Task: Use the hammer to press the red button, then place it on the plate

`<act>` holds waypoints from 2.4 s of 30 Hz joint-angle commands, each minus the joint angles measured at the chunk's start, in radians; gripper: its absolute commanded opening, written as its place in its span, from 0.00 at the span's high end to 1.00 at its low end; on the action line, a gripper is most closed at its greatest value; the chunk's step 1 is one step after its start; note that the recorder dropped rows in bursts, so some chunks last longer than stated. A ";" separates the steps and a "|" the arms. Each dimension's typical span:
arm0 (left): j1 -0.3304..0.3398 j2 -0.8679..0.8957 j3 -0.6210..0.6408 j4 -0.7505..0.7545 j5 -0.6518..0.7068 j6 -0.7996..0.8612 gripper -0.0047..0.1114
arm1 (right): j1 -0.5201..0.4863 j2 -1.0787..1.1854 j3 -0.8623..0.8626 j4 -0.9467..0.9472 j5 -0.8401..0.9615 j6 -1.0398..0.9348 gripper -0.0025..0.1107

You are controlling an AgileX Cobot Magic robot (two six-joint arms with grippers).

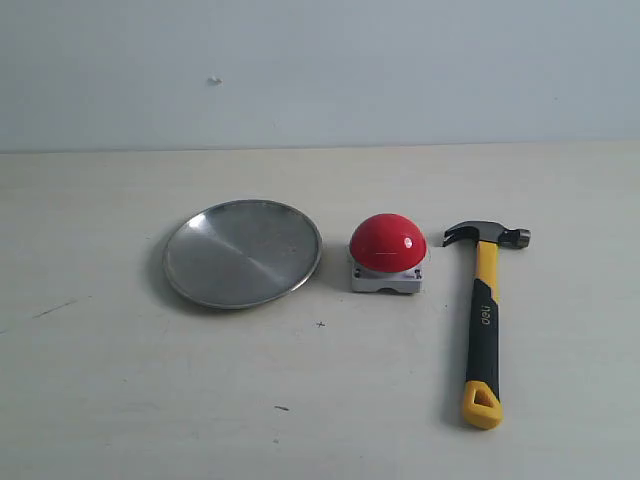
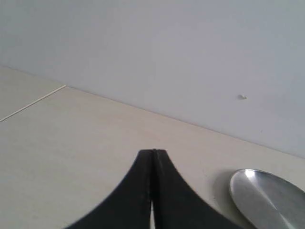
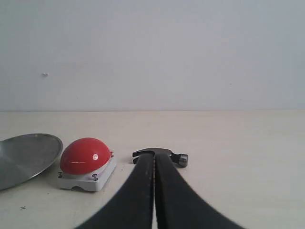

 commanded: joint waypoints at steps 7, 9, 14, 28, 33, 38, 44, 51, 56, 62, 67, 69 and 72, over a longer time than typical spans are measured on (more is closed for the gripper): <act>-0.007 -0.007 0.000 -0.003 -0.001 -0.005 0.96 | -0.005 -0.007 0.004 -0.071 -0.302 -0.061 0.96; -0.007 -0.007 0.000 -0.003 -0.001 -0.005 0.96 | -0.005 -0.007 0.004 -0.071 -0.337 -0.019 0.96; -0.007 -0.007 0.000 -0.003 -0.001 -0.005 0.96 | -0.005 -0.007 0.004 0.020 -0.465 0.170 0.96; -0.007 -0.007 0.000 -0.003 -0.001 -0.005 0.96 | -0.005 0.201 -0.250 0.223 -0.461 0.064 0.98; -0.007 -0.007 0.000 -0.003 -0.001 -0.005 0.96 | -0.005 0.546 -0.456 0.450 -0.281 -0.244 0.98; -0.007 -0.007 0.000 -0.003 -0.001 -0.005 0.96 | -0.005 0.950 -0.683 0.463 0.012 -0.345 0.98; -0.007 -0.007 0.000 -0.003 -0.001 -0.005 0.96 | -0.024 1.347 -0.924 0.329 0.204 -0.161 0.98; -0.007 -0.007 0.000 -0.003 -0.001 -0.005 0.96 | -0.082 1.710 -1.306 -0.136 0.688 0.139 0.98; -0.007 -0.007 0.000 -0.003 -0.001 -0.005 0.96 | -0.082 1.832 -1.421 -0.097 0.759 0.106 0.98; -0.007 -0.007 0.000 -0.003 -0.001 -0.005 0.96 | -0.175 1.909 -1.456 0.151 0.815 -0.187 0.98; -0.007 -0.007 0.000 -0.003 -0.001 -0.005 0.96 | -0.275 1.947 -1.480 0.302 0.799 -0.216 0.98; -0.007 -0.007 0.000 -0.003 -0.001 -0.005 0.96 | -0.275 1.953 -1.480 0.302 0.799 -0.201 0.98; -0.007 -0.007 0.000 -0.003 -0.001 -0.005 0.96 | -0.260 1.953 -1.480 0.306 0.810 -0.194 0.98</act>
